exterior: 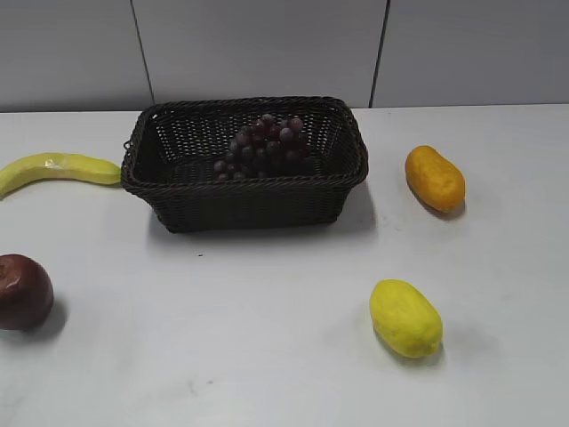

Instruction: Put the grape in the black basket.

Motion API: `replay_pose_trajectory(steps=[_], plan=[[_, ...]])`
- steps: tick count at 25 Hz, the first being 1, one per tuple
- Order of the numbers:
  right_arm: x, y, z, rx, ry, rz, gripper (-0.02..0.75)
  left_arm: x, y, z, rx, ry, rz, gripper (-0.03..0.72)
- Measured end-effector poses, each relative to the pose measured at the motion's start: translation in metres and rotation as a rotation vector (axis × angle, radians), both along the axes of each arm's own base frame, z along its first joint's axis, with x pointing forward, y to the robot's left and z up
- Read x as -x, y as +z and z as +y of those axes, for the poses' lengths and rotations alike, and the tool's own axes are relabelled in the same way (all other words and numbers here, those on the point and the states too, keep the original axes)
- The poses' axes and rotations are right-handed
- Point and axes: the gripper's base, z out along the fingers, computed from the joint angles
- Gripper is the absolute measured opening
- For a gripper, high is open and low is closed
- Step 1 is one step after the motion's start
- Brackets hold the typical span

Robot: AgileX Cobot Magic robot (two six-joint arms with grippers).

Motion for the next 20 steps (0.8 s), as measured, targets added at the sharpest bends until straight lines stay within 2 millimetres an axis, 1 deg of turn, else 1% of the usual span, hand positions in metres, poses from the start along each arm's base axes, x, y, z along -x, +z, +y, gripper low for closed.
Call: replay_pose_trajectory(steps=[5,20], plan=[[0.0108,0.0002,0.0003,0.002,-0.002,-0.072,0.554,0.0000,0.0000,0.0000,0.000,0.000,0.000,0.489],[0.0113,0.0002,0.0004,0.001,-0.002,-0.076,0.554,0.0000,0.0000,0.0000,0.000,0.000,0.000,0.489]])
